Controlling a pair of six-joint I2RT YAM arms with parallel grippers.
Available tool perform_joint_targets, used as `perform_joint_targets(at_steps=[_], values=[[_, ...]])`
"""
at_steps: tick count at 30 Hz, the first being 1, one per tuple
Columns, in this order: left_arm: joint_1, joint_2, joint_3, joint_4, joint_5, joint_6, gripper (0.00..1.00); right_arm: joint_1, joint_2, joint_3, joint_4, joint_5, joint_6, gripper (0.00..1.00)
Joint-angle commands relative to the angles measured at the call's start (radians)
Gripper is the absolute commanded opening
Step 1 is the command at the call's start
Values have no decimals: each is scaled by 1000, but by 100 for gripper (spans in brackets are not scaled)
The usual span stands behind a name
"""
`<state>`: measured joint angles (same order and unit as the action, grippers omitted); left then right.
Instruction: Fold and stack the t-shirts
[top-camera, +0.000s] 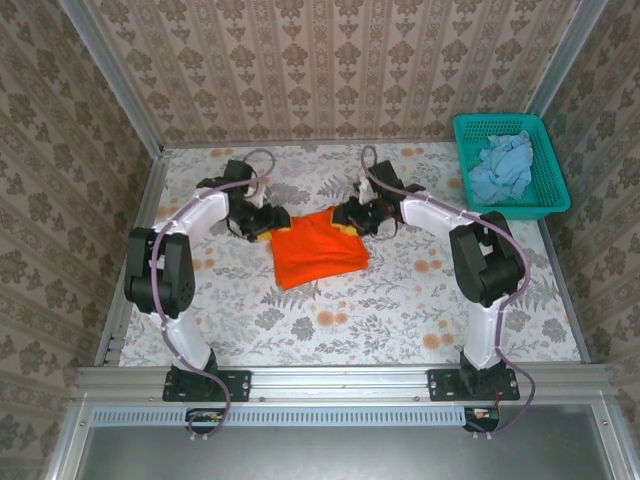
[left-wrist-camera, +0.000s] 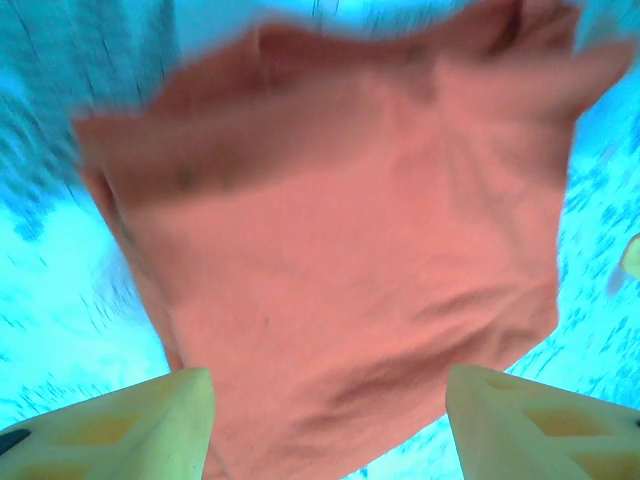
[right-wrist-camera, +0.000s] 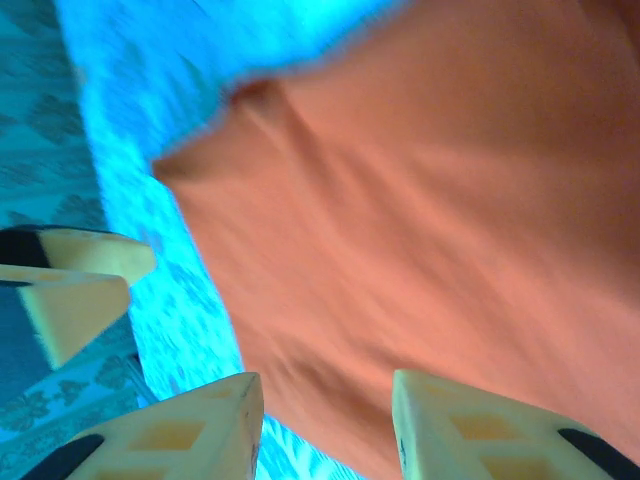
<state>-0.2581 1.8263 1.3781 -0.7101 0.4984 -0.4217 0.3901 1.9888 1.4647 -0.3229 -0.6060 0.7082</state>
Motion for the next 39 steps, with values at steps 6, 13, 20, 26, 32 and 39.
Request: perform_joint_targets(at_steps=[6,13,20,26,32,39], values=[[18,241,192,-61,11,68,59,-8,364,464,-248,28,-63,26],[60,315,200,-31,-38,42,17,-52,521,610,-316,65,-30,22],[118,305,136,12,-59,11,4,-119,547,613,-277,43,52,25],[126,213,137,2,-62,3,54,-120,436,595,-232,20,60,41],[126,87,66,-12,-28,29,83,-123,183,428,-221,78,-15,53],[80,34,-93,-30,-90,102,90,-124,-144,65,-151,135,-78,57]])
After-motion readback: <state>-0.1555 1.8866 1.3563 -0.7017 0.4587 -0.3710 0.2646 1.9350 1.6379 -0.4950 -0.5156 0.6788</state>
